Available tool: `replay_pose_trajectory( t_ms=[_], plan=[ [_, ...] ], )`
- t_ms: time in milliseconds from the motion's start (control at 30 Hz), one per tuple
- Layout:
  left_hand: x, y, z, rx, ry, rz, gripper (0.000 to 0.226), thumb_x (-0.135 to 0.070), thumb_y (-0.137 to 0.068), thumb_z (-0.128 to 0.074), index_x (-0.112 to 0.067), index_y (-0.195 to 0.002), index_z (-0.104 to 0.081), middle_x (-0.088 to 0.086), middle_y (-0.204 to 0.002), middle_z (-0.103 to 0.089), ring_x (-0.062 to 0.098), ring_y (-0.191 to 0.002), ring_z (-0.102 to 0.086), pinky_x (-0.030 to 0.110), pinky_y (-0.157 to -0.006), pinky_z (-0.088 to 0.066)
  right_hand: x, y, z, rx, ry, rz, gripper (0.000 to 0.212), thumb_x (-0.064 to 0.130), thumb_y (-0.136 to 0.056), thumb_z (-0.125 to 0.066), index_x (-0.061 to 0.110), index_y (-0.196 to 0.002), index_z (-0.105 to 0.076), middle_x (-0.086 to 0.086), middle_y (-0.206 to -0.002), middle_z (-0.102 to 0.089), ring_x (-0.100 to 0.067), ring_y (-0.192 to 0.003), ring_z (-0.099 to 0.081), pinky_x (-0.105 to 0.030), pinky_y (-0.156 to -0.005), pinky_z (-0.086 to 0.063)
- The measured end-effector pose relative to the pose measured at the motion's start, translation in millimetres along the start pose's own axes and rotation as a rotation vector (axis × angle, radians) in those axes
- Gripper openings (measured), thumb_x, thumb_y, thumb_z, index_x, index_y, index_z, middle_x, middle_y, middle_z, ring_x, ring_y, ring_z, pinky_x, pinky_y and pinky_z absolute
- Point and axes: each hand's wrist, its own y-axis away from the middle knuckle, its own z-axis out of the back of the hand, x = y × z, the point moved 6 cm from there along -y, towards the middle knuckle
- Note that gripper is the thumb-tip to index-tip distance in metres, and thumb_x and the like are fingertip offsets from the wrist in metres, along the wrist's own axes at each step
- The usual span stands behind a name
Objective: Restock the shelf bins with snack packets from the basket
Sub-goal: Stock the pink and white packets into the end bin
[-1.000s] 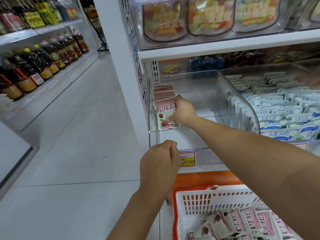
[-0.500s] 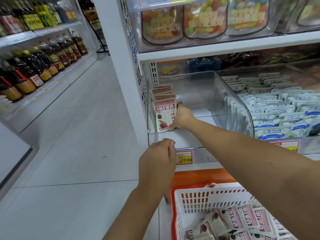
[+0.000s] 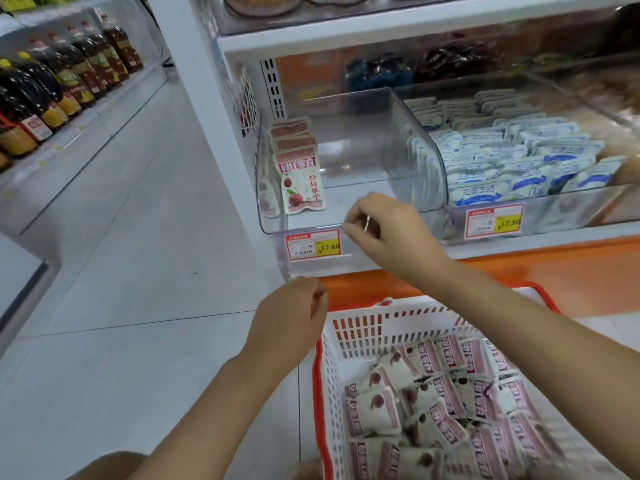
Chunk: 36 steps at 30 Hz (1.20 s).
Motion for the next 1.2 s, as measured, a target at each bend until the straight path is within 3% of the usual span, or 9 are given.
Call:
replay_pose_trajectory(
  t_ms=[233,400,500,600,733,867,1000,1100,1200],
  plan=[
    [18,39,-75,0.751,-0.095,0.160,0.032,-0.026,-0.102,-0.038,-0.014,-0.125,-0.056,0.004,-0.127,-0.058,0.020,-0.110,-0.057,0.023,-0.088,-0.042,-69,126,-115,0.532,0.105,-0.237,0.021,0.022,-0.093,-0.058,0.014,-0.111,-0.065,-0.001,-0.108,-0.066,-0.013,-0.090,-0.063,-0.029,-0.085,-0.053],
    [24,47,-107,0.903,-0.127,0.120,0.031,-0.009,-0.099,-0.037,-0.006,-0.125,-0.055,0.010,-0.111,-0.059,0.020,-0.096,-0.055,0.023,-0.080,-0.041,-126,227,-221,1.040,0.276,-0.319,0.053,-0.004,-0.091,-0.048,0.013,-0.141,-0.040,-0.009,-0.139,-0.050,-0.022,-0.115,-0.057,-0.028,-0.083,-0.054],
    [30,43,-115,0.910,-0.140,0.116,0.028,-0.005,-0.098,-0.035,-0.005,-0.115,-0.058,0.006,-0.096,-0.054,0.018,-0.085,-0.051,0.026,-0.075,-0.043,-127,269,-249,1.192,0.297,-0.158,0.068,-0.015,-0.084,-0.046,0.010,-0.146,-0.032,-0.012,-0.152,-0.030,-0.029,-0.139,-0.030,-0.036,-0.107,-0.037],
    [36,38,-118,0.907,-0.123,0.132,0.027,-0.003,-0.097,-0.037,-0.005,-0.112,-0.059,0.009,-0.098,-0.059,0.018,-0.082,-0.052,0.026,-0.073,-0.044,-131,285,-259,1.228,0.362,-0.073,0.074,-0.016,-0.086,-0.043,0.009,-0.151,-0.019,-0.006,-0.160,-0.008,-0.028,-0.147,-0.004,-0.046,-0.117,-0.021],
    [41,37,-123,0.905,-0.086,0.148,0.028,-0.003,-0.096,-0.038,-0.006,-0.115,-0.059,0.009,-0.102,-0.061,0.018,-0.084,-0.055,0.026,-0.073,-0.047,-141,276,-260,1.176,0.424,-0.147,0.082,-0.008,-0.089,-0.048,0.014,-0.153,-0.001,-0.002,-0.160,0.008,-0.024,-0.148,0.003,-0.043,-0.119,-0.016],
    [35,34,-121,0.915,-0.072,0.136,0.029,-0.003,-0.097,-0.038,-0.005,-0.120,-0.057,0.013,-0.104,-0.061,0.013,-0.072,-0.050,0.017,-0.058,-0.039,-140,261,-270,1.108,0.482,-0.185,0.083,-0.005,-0.081,-0.059,0.014,-0.150,-0.015,-0.009,-0.154,-0.017,-0.030,-0.140,-0.023,-0.043,-0.111,-0.034],
    [39,26,-126,0.946,-0.119,0.139,0.028,-0.001,-0.095,-0.039,-0.003,-0.116,-0.058,0.005,-0.087,-0.056,0.010,-0.066,-0.046,0.016,-0.055,-0.037,-134,255,-272,1.111,0.665,-0.122,0.075,0.009,-0.085,-0.060,0.010,-0.148,-0.020,-0.014,-0.148,-0.027,-0.033,-0.138,-0.027,-0.046,-0.113,-0.027],
    [41,23,-132,0.957,-0.161,0.153,0.030,-0.003,-0.094,-0.045,-0.003,-0.122,-0.057,0.010,-0.106,-0.063,0.018,-0.081,-0.057,0.025,-0.071,-0.049,-147,254,-256,1.130,0.512,-0.412,0.043,0.011,-0.090,-0.051,0.007,-0.133,-0.046,-0.012,-0.130,-0.049,-0.028,-0.119,-0.051,-0.036,-0.096,-0.046],
    [37,19,-127,0.940,-0.168,0.143,0.032,-0.003,-0.095,-0.045,-0.007,-0.126,-0.054,0.009,-0.111,-0.062,0.017,-0.081,-0.057,0.025,-0.073,-0.048,-160,247,-220,1.127,0.078,-0.797,0.042,0.011,-0.089,-0.052,-0.003,-0.128,-0.051,-0.008,-0.106,-0.062,-0.019,-0.094,-0.062,-0.029,-0.078,-0.051]
  ],
)
